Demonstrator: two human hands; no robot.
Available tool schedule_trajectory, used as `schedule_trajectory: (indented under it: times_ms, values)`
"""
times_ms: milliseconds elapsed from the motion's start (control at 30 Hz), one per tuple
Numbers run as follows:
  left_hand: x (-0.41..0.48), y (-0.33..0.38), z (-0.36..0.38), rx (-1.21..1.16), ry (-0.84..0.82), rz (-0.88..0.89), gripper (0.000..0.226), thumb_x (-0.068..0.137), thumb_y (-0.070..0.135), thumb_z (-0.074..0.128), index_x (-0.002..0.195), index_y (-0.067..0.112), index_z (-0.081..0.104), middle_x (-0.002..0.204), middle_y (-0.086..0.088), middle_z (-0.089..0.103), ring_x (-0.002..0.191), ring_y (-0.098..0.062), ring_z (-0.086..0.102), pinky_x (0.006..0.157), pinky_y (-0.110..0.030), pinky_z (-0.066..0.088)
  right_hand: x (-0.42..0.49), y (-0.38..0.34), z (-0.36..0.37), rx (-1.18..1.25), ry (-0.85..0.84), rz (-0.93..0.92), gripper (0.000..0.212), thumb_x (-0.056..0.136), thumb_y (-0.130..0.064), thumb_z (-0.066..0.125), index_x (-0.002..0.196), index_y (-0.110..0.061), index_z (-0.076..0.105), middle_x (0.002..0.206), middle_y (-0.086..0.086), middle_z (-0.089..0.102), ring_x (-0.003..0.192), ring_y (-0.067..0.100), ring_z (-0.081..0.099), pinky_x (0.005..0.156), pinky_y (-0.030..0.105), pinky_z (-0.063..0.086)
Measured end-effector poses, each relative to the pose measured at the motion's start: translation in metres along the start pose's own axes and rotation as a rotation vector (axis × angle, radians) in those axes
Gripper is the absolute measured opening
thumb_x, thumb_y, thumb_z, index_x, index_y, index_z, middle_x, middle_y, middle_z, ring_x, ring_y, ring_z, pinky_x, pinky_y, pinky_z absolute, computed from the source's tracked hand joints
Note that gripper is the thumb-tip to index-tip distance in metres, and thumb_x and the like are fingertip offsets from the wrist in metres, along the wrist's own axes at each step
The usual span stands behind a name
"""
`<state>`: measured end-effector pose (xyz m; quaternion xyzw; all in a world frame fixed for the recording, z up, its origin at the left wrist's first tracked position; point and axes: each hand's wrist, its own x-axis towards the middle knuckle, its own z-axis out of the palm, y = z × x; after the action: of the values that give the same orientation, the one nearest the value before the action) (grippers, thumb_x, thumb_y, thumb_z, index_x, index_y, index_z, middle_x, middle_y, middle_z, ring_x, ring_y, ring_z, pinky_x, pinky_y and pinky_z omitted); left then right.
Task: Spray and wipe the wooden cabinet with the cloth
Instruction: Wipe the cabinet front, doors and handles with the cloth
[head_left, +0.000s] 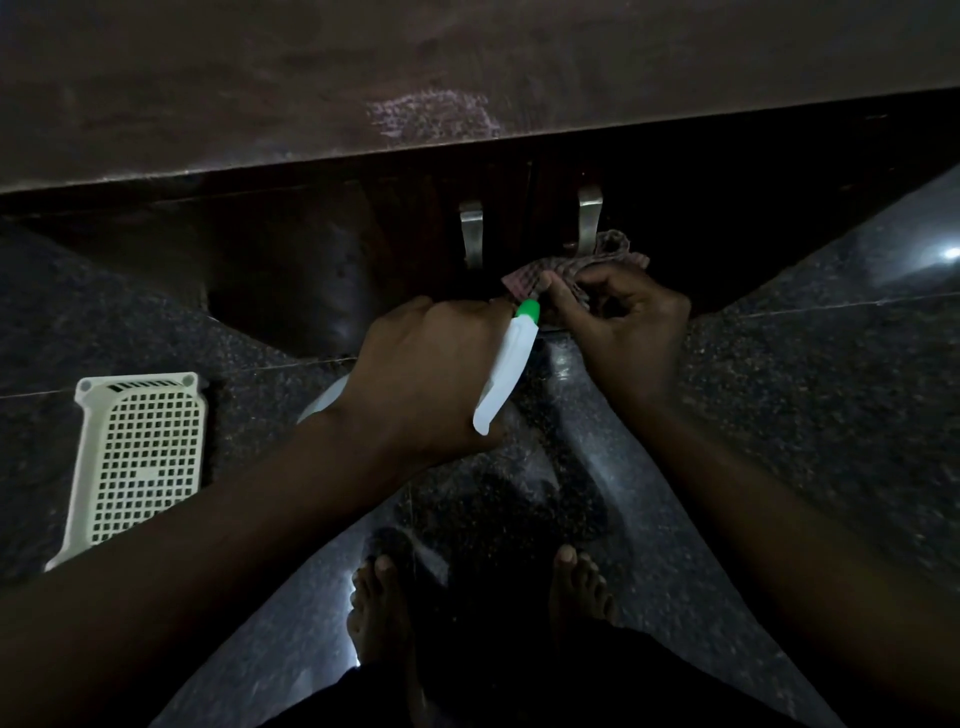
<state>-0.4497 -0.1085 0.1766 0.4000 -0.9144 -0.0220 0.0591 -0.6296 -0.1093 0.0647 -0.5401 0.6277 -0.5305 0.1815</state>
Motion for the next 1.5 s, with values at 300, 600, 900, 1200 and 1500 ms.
schedule_trajectory:
  times_ms: [300,600,900,1200,1500]
  values:
    - [0.003,0.002,0.0,-0.084,0.003,-0.05,0.047,0.048,0.014,0.067,0.079,0.025,0.034,0.054,0.002,0.052,0.041,-0.026,0.05,0.049,-0.017,0.022,0.01,-0.019,-0.01,0.084,0.07,-0.086,0.021,0.085,-0.025,0.078,0.077,-0.007,0.072,0.073,0.005,0.069,0.067,0.01,0.064,0.062,0.022,0.047]
    - [0.003,0.0,-0.002,-0.061,-0.014,-0.055,0.02,0.059,0.022,0.056,0.074,0.018,0.045,0.058,0.001,0.054,0.046,-0.028,0.053,0.05,-0.021,0.021,0.021,-0.04,-0.008,0.13,0.112,0.016,0.018,0.085,-0.028,0.079,0.081,-0.013,0.07,0.073,-0.003,0.067,0.066,0.002,0.06,0.06,0.023,0.046]
    - [0.003,-0.002,-0.004,-0.09,-0.015,-0.055,0.019,0.057,0.022,0.052,0.074,0.017,0.044,0.054,0.001,0.051,0.04,-0.027,0.048,0.048,-0.017,0.019,0.012,-0.027,-0.009,0.144,0.033,0.069,0.016,0.084,-0.023,0.078,0.08,-0.011,0.068,0.072,0.009,0.069,0.066,0.023,0.068,0.058,0.04,0.054]
    - [0.004,-0.002,-0.013,-0.067,0.009,-0.055,0.01,0.063,0.023,0.048,0.071,0.016,0.047,0.053,0.001,0.053,0.039,-0.026,0.049,0.046,-0.014,0.009,0.035,-0.058,-0.013,0.049,0.161,-0.03,0.021,0.086,-0.025,0.076,0.082,-0.005,0.073,0.077,0.005,0.072,0.071,0.006,0.065,0.067,0.021,0.049]
    - [-0.006,-0.016,-0.046,-0.029,0.02,-0.063,0.03,0.05,0.019,0.066,0.075,0.016,0.049,0.056,-0.001,0.055,0.042,-0.029,0.052,0.048,-0.02,0.024,0.044,-0.09,-0.009,-0.054,0.021,-0.274,0.015,0.087,-0.028,0.076,0.082,-0.015,0.072,0.076,-0.008,0.068,0.07,0.002,0.064,0.066,0.018,0.05]
